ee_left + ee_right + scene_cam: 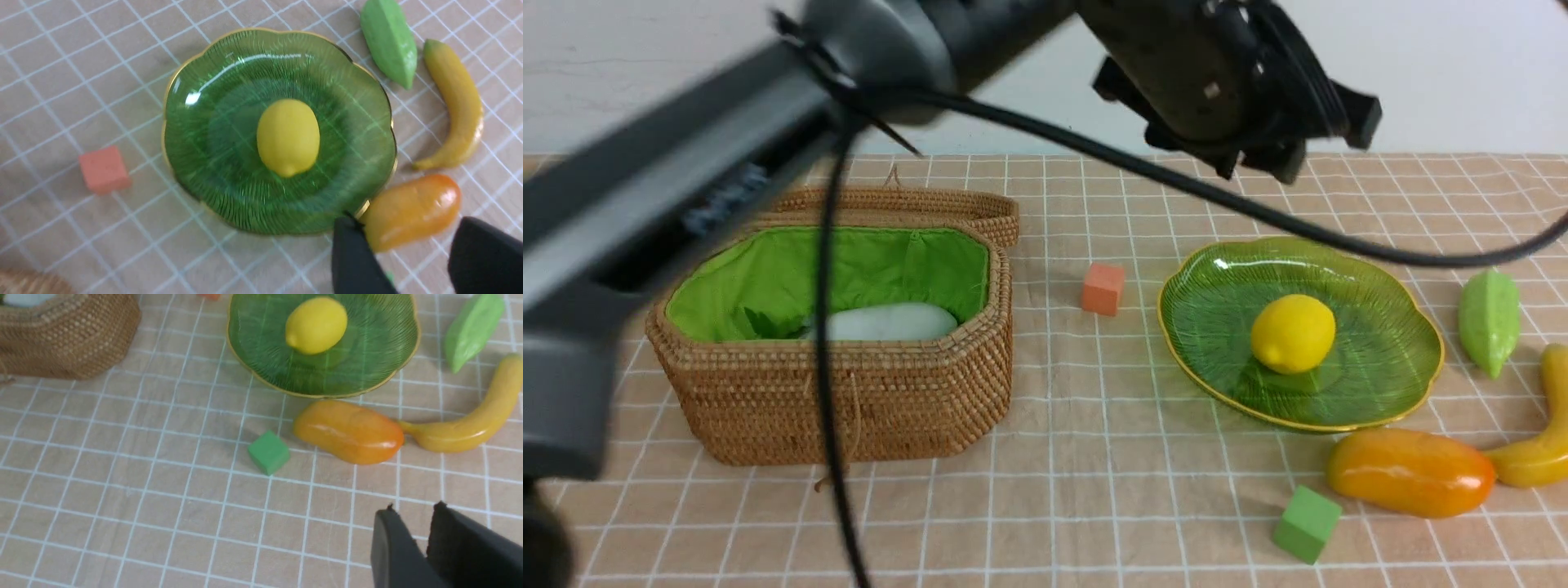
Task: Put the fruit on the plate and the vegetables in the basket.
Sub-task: Use the right arm to grab a mango and put it into the right plate
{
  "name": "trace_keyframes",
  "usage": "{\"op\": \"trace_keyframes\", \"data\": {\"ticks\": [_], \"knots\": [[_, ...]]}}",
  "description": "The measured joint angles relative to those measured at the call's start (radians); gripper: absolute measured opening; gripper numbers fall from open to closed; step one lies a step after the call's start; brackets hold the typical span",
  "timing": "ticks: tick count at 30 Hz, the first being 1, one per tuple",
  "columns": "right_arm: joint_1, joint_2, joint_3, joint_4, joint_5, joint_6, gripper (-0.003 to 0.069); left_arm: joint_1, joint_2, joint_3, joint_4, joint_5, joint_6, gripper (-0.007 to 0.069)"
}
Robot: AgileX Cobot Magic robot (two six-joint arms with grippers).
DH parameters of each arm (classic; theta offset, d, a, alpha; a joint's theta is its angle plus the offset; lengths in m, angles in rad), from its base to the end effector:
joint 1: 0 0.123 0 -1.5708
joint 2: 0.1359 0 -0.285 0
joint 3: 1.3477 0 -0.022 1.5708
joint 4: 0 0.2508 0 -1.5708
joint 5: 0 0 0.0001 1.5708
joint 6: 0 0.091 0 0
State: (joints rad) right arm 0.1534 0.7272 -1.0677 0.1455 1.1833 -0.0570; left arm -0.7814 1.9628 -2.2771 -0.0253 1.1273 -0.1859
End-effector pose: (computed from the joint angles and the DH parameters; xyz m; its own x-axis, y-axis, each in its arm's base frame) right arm 0.0966 0.0273 0.4019 -0.6746 -0.1060 -0.7306 -0.2494 0.9642 0.0904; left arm 0.3065 -0.3070 0.4270 -0.6021 0.3220 -0.7306 0.6103 0.7756 -0.1611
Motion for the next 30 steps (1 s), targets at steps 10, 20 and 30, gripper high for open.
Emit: {"op": "trace_keyframes", "data": {"ticks": [10,20,30], "knots": [[0.000,0.356,0.007,0.131,-0.147,-0.164,0.0150,0.000,-0.436,0.209,0.046,0.107,0.015,-0.0013],[0.000,0.559,0.007,-0.058,-0.167,-0.373,0.0249,0.000,-0.981,1.027,-0.005,-0.022,0.007,-0.0013],[0.000,0.813,0.007,-0.192,-0.260,-0.641,0.0557,0.000,-1.332,1.454,-0.159,-0.178,0.196,-0.0013]]}}
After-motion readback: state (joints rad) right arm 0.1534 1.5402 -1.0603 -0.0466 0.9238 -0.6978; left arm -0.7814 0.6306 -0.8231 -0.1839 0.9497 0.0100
